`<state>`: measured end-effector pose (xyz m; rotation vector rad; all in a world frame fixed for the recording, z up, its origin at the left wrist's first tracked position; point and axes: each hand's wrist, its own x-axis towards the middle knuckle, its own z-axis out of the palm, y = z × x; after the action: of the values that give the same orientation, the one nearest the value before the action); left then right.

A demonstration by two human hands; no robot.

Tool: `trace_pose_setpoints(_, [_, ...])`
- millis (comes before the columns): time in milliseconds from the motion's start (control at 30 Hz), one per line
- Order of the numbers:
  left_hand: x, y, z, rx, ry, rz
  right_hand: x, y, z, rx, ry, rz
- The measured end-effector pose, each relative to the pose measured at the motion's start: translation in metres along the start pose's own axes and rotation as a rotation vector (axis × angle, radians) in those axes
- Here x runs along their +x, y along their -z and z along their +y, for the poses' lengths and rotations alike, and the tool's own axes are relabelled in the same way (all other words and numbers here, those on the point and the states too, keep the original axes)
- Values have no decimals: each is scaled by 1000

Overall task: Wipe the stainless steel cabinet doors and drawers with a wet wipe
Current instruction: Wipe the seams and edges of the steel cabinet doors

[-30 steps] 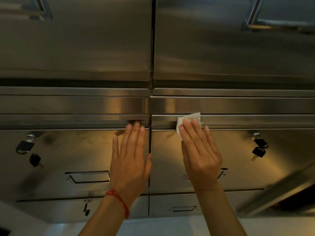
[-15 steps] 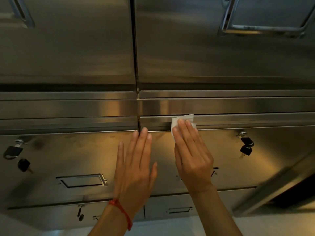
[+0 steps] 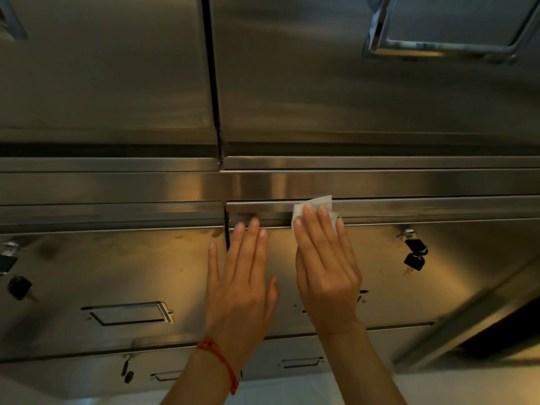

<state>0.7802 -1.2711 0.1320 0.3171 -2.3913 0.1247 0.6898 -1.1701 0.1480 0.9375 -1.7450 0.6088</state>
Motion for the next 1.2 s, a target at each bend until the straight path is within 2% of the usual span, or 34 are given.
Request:
trace_pose_setpoints(167, [1,0,-2,21,-9,-18,0,4,12,-2,11,2])
trace_pose_setpoints(333, [1,-1,-2,5,-12,-5,0,-2,-4,11,-48,48])
trace_pose_setpoints(500, [1,0,-2,-7,-13,-5,1,4,9,-37,36,8])
trace_pose_setpoints(700, [2,1,0,-22,-2,0,0,4,8,-60,10,30])
trace_pose_setpoints(867, [1,1,-1,-23,-9,0,3,6,13,-53,87,-14])
trace_pose_setpoints(1067, [2,2,0,-27,-8,-10,1,12,19,-87,-23,21])
trace_pose_setpoints(1200, [2,2,-1,-31,-9,-15,5,5,6,-37,35,-2])
